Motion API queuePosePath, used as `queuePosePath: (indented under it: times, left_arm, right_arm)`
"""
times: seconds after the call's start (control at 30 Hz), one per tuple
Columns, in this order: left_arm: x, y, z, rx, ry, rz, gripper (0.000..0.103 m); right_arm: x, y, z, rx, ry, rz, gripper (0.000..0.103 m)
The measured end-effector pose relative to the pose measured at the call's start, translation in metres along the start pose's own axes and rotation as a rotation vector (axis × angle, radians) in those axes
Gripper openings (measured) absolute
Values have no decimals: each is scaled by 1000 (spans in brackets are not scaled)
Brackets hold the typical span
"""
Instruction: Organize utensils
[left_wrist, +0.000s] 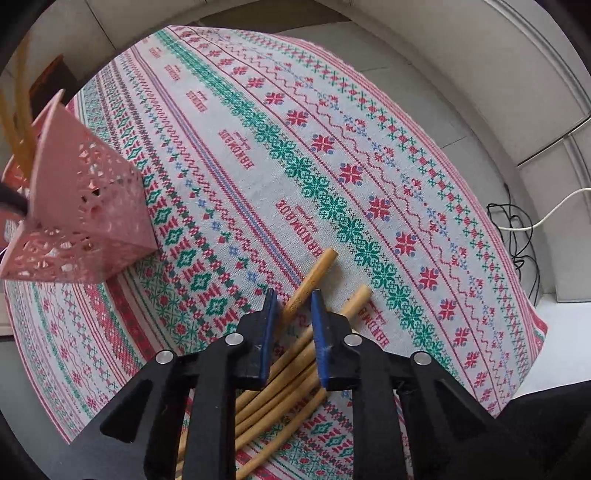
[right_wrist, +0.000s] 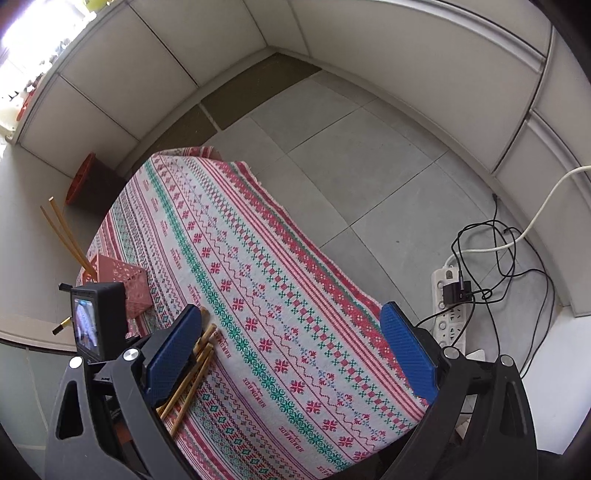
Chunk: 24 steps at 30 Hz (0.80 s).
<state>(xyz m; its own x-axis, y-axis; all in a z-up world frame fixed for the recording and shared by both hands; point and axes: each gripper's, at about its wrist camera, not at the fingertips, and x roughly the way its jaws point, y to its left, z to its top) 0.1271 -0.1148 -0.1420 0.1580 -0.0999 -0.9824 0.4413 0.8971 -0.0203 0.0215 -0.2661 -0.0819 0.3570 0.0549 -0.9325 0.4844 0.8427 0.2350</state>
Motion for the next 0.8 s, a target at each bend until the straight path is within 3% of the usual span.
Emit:
queuePosePath:
  times: [0.23,0.5,0.57,0.67,0.8]
  left_arm:
    - [-54,15,-19,-25,-98,-101,14]
    - [-111,34,-52,-14,-199,-101,13]
    - [-120,41,-59,-15,-219,-94,12]
    - [-128,51,-70,-32,-241,-80,12]
    - [-129,61,-81,-52,-247,-58,11]
  right_arm:
    - [26,16,-9,-52,77,2,94]
    - [55,28,-18,32,165,82,94]
    - [65,35,-23,43,203,95,92]
    - [81,49,-33,39,244,90,80]
    - [99,63,-27,90,216,82,72]
